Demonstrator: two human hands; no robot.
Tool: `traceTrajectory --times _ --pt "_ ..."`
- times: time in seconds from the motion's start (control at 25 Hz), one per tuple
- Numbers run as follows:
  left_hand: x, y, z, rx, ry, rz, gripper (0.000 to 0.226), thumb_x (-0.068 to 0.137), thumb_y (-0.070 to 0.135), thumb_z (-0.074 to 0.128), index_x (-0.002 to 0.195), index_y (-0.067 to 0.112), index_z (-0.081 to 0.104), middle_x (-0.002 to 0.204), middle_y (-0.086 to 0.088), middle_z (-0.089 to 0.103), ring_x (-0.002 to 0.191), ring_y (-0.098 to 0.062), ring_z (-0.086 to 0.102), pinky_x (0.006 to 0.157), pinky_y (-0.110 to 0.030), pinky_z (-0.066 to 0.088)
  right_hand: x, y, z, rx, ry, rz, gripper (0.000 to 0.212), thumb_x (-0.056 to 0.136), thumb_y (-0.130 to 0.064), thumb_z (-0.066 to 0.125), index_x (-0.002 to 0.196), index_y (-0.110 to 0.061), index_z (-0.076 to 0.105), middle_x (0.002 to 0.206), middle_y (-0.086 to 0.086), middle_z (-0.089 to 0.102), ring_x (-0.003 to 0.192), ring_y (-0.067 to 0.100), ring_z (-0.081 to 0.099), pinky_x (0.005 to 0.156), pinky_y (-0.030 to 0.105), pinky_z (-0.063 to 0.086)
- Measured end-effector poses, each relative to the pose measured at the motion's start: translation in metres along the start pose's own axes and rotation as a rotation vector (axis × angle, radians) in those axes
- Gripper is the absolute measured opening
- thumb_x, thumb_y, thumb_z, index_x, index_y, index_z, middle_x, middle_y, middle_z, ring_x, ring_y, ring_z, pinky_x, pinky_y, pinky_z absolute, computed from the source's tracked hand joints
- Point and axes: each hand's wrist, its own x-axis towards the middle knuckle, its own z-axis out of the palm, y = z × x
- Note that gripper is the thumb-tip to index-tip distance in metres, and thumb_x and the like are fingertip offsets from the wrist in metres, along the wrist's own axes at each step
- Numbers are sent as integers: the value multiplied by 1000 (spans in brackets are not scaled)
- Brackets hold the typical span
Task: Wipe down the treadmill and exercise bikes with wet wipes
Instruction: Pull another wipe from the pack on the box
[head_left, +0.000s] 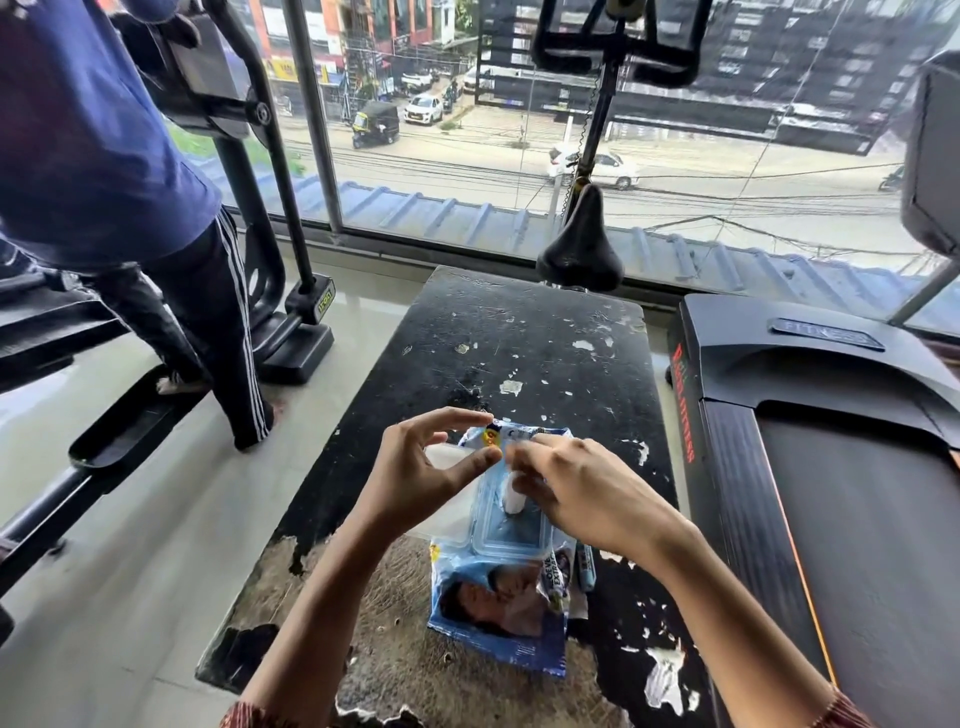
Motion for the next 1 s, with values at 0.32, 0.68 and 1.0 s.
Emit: traceTrajectory --times 0.32,0.68,1.0 --pt "-2 0 -1 86 0 44 28 70 45 74 96 46 65 94 32 67 99 7 62 88 -12 47 -2 -5 -9 208 25 118 19 102 -35 29 87 -26 34 66 0 53 58 21 48 61 42 42" --pt "-5 0 -2 135 14 70 29 69 43 74 98 38 67 98 17 69 98 8 61 84 -4 41 -1 5 -3 289 238 52 15 95 -28 56 95 -16 65 86 -4 57 75 9 54 71 26 45" --pt "-5 3 0 116 17 80 29 69 43 75 96 34 69 95 23 67 96 11 61 84 -3 40 1 9 -1 418 469 -28 16 91 -23 58 90 -13 70 88 -5 66 81 6 61 67 20 50"
